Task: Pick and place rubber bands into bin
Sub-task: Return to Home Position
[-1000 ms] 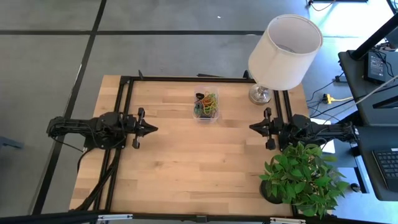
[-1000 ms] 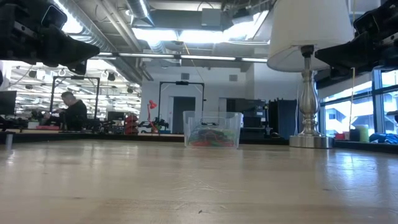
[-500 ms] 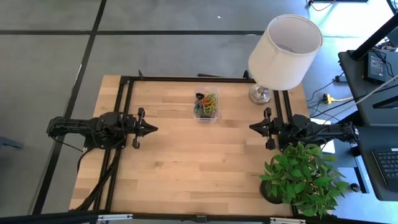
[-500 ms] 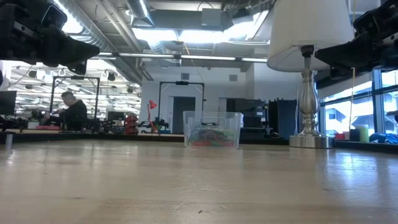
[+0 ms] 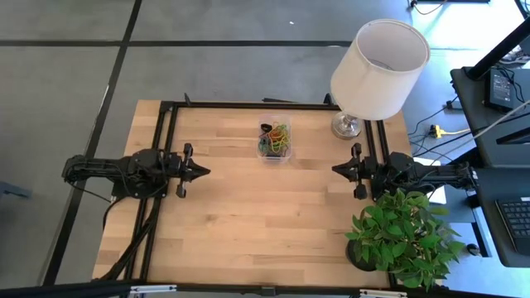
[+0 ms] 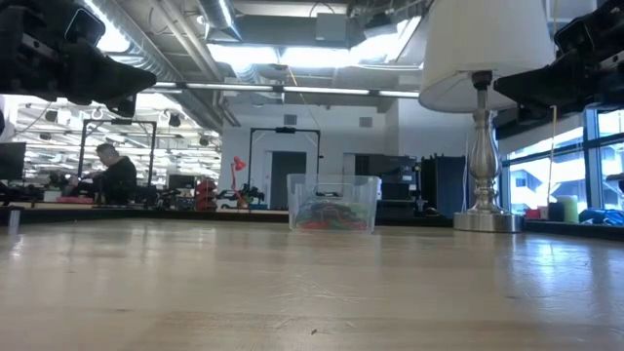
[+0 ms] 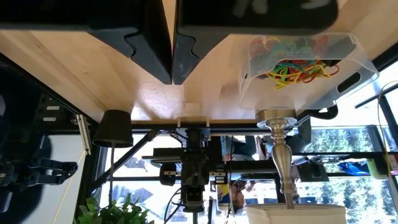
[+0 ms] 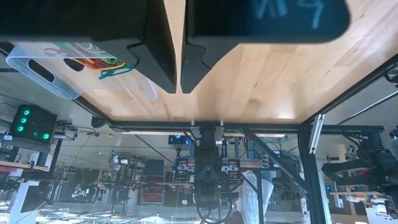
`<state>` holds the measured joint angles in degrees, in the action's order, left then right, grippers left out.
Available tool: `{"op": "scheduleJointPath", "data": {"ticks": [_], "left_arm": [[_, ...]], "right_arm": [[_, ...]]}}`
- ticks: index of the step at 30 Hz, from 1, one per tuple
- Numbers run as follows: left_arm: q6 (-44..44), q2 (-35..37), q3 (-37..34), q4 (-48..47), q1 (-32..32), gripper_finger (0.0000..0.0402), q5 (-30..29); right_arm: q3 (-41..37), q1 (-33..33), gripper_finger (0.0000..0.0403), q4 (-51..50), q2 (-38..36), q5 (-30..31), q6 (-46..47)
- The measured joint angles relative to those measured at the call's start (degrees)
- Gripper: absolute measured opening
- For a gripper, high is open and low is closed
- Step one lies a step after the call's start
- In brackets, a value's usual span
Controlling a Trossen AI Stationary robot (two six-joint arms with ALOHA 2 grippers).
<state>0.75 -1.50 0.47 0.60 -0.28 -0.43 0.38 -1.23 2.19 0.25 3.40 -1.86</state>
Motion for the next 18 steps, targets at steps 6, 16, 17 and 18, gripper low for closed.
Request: {"op": "scheduleJointPath", "data": {"ticks": [6, 16, 17, 18], "left_arm": [[0.00, 0.00, 0.00, 0.00, 0.01, 0.0011, -0.02], [0.00, 0.00, 0.00, 0.00, -0.01, 0.0010, 0.00], [0.00, 0.00, 0.00, 0.00, 0.00, 0.0010, 0.00], [0.00, 0.00, 0.00, 0.00, 0.01, 0.0011, -0.01]], "right_arm": [[0.00, 0.00, 0.0029, -0.01, -0.02, 0.00, 0.03], [0.00, 0.00, 0.0029, -0.02, -0.02, 0.02, 0.00], [0.00, -0.07, 0.0029, -0.01, -0.02, 0.03, 0.01], [0.00, -0.30, 0.0029, -0.02, -0.02, 0.11, 0.09]]}}
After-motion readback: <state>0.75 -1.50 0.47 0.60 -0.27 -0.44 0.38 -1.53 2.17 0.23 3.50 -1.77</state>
